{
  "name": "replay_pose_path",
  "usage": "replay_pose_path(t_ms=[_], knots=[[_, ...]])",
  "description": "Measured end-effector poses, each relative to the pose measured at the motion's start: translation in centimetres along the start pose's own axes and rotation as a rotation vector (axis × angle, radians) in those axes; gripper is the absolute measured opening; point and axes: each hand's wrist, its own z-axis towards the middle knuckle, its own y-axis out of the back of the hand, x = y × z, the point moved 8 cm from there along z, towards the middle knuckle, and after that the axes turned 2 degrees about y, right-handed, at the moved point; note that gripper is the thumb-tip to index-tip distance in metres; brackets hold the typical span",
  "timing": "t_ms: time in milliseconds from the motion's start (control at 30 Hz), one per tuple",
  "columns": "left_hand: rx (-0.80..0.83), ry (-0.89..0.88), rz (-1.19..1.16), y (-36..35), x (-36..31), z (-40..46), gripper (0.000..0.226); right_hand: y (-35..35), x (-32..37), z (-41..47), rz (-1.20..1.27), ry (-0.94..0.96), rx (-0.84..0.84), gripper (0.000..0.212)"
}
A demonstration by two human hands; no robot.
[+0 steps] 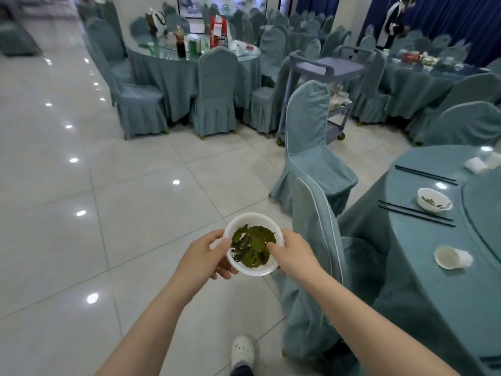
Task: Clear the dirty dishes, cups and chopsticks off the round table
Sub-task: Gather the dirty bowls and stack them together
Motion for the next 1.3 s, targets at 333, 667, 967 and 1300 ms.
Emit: replay_pose_path(t_ms=[333, 667, 967, 1300], knots=[[-0.158, -0.058, 0.112, 3.8, -6.0, 17.9, 0.029, 3.6, 3.1, 17.9, 0.216, 0.043, -0.001, 0.042], [-0.048, -0.034, 0.046, 4.9, -9.6, 34.6, 0.028, 9.9, -1.6, 30.2, 0.320, -0.188, -0.193, 0.018], [0.338, -0.127, 0.138, -1.2, -16.4, 49.4, 0.030, 16.4, -7.3, 33.1, 0.520, -0.441, -0.616, 0.016], [0.682, -0.156, 0.169, -15.3, -22.7, 59.1, 0.029, 21.6, -13.8, 28.9, 0.514, -0.727, -0.948, 0.016]])
